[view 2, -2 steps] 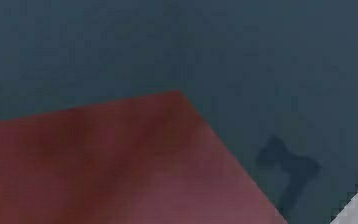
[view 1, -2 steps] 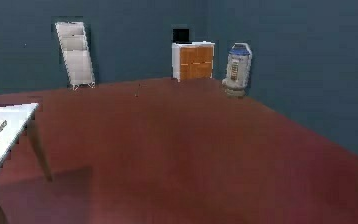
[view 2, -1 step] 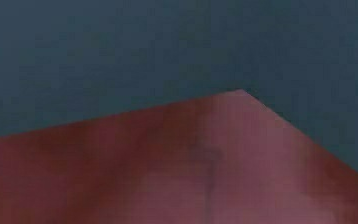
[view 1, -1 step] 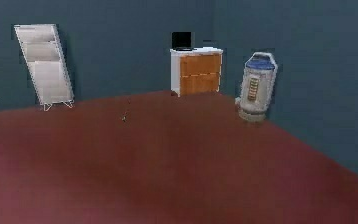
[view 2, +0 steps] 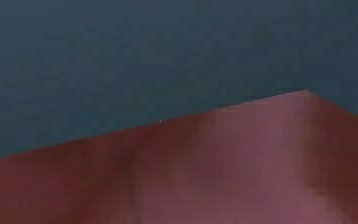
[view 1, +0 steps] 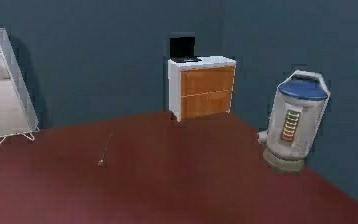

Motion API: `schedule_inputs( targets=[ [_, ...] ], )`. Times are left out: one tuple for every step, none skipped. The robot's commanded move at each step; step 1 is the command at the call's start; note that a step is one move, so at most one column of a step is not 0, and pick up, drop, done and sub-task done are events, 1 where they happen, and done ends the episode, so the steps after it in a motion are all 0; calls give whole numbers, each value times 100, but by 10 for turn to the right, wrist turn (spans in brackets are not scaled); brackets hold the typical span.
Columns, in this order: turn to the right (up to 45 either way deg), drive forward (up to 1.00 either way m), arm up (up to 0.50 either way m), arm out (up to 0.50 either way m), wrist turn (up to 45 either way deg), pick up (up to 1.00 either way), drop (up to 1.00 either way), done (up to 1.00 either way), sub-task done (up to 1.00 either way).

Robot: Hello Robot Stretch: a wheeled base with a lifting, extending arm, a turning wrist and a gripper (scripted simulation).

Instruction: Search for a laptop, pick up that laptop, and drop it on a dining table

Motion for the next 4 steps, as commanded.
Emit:
schedule_inputs(
  targets=[
    [0, 100, 0, 0, 0, 0, 0, 0, 0],
    [-30, 0, 0, 0, 0, 0, 0, 0, 0],
    [0, 90, 0, 0, 0, 0, 0, 0, 0],
    [-300, 0, 0, 0, 0, 0, 0, 0, 0]
  ],
)
